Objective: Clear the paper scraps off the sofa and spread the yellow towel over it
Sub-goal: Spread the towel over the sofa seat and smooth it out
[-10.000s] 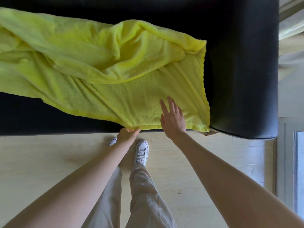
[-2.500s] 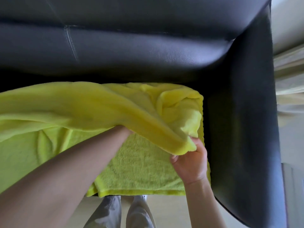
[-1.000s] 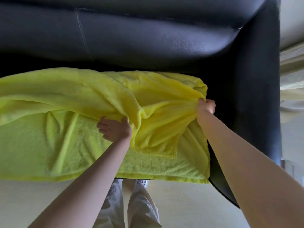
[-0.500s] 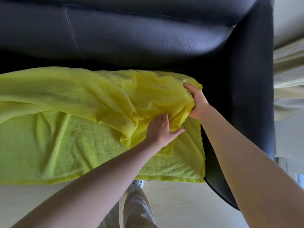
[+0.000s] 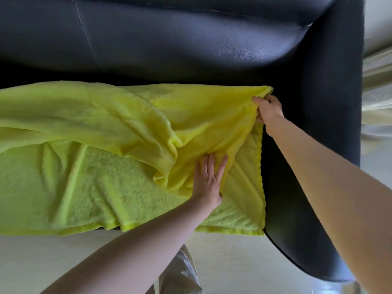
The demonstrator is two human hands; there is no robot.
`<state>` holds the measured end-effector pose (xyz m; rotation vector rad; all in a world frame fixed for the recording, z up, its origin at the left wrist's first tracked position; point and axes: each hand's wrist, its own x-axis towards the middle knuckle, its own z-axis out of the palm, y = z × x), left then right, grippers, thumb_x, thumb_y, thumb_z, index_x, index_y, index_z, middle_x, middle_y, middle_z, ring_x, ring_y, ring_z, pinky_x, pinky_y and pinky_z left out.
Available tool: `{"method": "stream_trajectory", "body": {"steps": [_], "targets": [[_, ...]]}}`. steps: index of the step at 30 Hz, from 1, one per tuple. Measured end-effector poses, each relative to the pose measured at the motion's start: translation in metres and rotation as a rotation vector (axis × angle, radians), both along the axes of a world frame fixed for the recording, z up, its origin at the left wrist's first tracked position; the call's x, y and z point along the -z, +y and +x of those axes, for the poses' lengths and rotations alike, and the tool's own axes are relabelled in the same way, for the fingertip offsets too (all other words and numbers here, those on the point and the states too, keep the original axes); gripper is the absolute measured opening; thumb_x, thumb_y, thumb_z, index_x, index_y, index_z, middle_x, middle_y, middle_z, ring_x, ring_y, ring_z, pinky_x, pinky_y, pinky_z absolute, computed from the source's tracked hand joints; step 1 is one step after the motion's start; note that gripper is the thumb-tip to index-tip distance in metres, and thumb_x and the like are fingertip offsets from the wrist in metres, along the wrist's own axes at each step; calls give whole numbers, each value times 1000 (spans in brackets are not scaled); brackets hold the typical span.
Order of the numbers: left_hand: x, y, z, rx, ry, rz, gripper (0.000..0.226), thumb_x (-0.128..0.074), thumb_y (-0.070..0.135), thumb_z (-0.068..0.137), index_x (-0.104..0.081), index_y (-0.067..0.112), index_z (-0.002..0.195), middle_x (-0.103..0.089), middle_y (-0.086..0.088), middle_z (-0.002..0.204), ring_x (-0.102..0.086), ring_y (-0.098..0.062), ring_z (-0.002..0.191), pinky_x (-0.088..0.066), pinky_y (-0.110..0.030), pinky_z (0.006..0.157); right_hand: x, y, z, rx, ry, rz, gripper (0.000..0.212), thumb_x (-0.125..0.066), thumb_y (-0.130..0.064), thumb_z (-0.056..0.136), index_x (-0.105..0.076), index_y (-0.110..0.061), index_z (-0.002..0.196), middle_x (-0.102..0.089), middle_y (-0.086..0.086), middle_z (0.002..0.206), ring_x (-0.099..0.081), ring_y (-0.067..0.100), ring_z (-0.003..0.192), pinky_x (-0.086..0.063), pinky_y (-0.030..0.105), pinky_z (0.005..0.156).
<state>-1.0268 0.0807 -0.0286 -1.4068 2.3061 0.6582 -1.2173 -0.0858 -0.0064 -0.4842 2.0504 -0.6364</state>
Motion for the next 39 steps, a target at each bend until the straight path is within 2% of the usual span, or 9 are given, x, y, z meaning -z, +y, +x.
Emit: {"method": "stream_trajectory", "body": {"steps": [3,6,8,13,16,20,24,33,39], "targets": [[3,13,14,96,25,-92,125,-73,54,69,19,22,147,18,-20,155,5,-40,144,-7,-54,117,7,16,11,-30,100,77,60,-55,-53,87,-47,-12,129,-58,10,123,-56,29,113,-46,39,96],[10,20,25,149,149,-257,104,-87,39,46,-36,23,136,-29,-17,143,-31,-33,128,-24,-47,105,16,47,25,0,182,134,65,-46,-59,89,-42,-8,130,-53,13,130,-52,32,119,-43,43,100],[13,23,28,173,212,-331,79,-87,30,44,-52,19,115,-47,-10,121,-42,-26,107,-30,-40,91,16,72,38,15,261,127,54,-45,-52,92,-46,-6,121,-55,14,125,-54,34,114,-45,42,95],[7,27,33,36,343,-318,19,-66,22,80,-58,13,94,-58,-2,85,-59,-21,75,-48,-33,62,1,141,78,25,187,77,30,-40,-36,99,-52,-9,106,-58,7,98,-55,28,98,-38,31,76],[-11,27,31,-193,462,-175,24,-35,25,94,-54,11,101,-58,0,82,-59,-18,68,-43,-28,47,-1,182,93,62,-68,53,39,-37,-46,99,-53,-14,115,-57,2,105,-55,25,106,-43,34,87],[-34,33,20,-262,626,-125,32,-32,28,100,-54,8,112,-63,-3,91,-61,-18,76,-46,-27,54,-11,218,100,165,-525,27,67,-38,-69,88,-63,-15,120,-66,6,118,-59,18,115,-43,36,102],[-40,44,6,-294,714,-101,23,-45,18,99,-53,7,118,-64,-5,101,-61,-20,87,-47,-28,65,-25,233,89,232,-674,-54,55,-51,-58,86,-65,-11,110,-65,13,111,-61,20,110,-44,39,100],[-40,84,3,-200,786,68,52,-58,-5,81,-46,2,130,-57,-12,119,-53,-26,111,-45,-31,93,-60,257,85,339,-655,-35,21,-59,-22,88,-62,-13,70,-53,3,64,-52,14,55,-41,27,55],[-45,87,34,-164,765,-108,59,-65,12,79,-42,5,133,-47,-9,125,-43,-23,117,-38,-27,100,-59,280,87,480,-476,-77,16,-42,-2,91,-51,-9,80,-49,9,77,-53,21,74,-55,34,72]]}}
